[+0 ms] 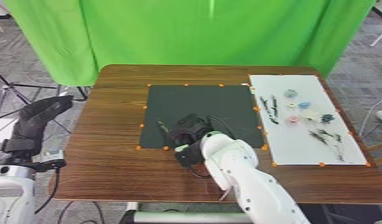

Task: Arrange flowers

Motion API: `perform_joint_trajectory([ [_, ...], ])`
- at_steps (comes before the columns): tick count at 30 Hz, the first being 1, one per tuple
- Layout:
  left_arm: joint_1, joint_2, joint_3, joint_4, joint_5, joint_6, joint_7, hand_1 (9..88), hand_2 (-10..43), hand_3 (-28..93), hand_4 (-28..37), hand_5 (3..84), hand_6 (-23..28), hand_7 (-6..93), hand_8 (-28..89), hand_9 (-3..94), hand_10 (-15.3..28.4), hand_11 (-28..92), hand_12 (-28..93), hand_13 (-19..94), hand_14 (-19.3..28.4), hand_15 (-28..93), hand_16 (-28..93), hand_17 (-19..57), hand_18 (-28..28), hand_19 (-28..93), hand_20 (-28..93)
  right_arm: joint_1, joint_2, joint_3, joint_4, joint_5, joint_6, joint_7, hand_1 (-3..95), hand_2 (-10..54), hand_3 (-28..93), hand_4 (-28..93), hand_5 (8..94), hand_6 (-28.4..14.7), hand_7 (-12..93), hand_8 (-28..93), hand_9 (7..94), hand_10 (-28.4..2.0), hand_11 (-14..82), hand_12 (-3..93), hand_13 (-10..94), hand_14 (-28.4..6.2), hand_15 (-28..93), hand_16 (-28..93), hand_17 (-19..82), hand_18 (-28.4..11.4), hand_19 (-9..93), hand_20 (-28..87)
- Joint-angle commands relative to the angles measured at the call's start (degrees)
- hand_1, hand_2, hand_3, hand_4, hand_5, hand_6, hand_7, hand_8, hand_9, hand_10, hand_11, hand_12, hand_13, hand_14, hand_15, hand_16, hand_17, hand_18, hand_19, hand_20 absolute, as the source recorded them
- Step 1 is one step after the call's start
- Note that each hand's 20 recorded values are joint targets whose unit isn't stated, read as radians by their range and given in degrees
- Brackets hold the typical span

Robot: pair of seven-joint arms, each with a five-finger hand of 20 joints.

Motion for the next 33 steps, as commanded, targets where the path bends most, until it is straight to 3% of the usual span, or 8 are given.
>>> perform_joint_trajectory([
  [1,0.98,-0.26,-0.53,-0.58,0.06,-0.72,-0.54,27.0,-9.5,62,-20.3,46.1,3.5,20.1,-8,43.5,13.0,24,16,35,15.7,13,4,5.6,9.6,5,14,-0.95,-0.54,-0.5,0.69,0.9,-0.77,0.7,58.1,-9.5,55,-2,71.1,-5.9,48,14,92.4,-11.2,42.8,25.2,94,-1.5,65,19,79,-6.7,89,28],
  [12,0.38,-0.24,-0.36,-0.29,0.18,-1.44,-0.82,27.0,-9.5,62,-20.0,46.0,3.5,19.8,-8,43.2,13.1,23,16,35,15.8,14,4,5.5,9.7,5,14,-1.08,-0.45,-0.14,0.49,1.5,-1.44,-0.07,56.4,-9.5,53,-2,72.2,-5.9,47,15,92.6,-11.4,42.1,25.2,94,-1.8,64,19,79,-7.0,89,28],
  [20,0.7,-0.29,-0.66,-0.48,0.1,-1.39,-0.99,27.2,-9.5,62,-20.0,45.9,3.5,19.8,-8,43.1,13.1,23,16,35,15.8,14,4,5.5,9.8,5,14,-1.02,0.6,-0.49,1.04,-11.26,-2.01,-3.23,52.1,-9.1,55,-1,73.0,-6.0,44,14,92.3,-11.6,41.6,25.5,94,-2.4,63,19,78,-7.0,89,29],
  [33,0.43,-0.15,-0.72,-0.55,0.11,-1.73,-1.05,27.2,-9.5,62,-19.9,45.9,3.5,19.7,-8,43.1,13.1,23,16,35,15.9,14,4,5.4,9.8,5,14,-0.72,1.21,-1.99,-0.39,-17.85,-8.17,-4.55,45.5,-5.5,59,-3,78.8,-6.4,26,12,92.6,-11.8,41.6,25.6,94,-2.8,64,19,78,-7.3,90,30],
])
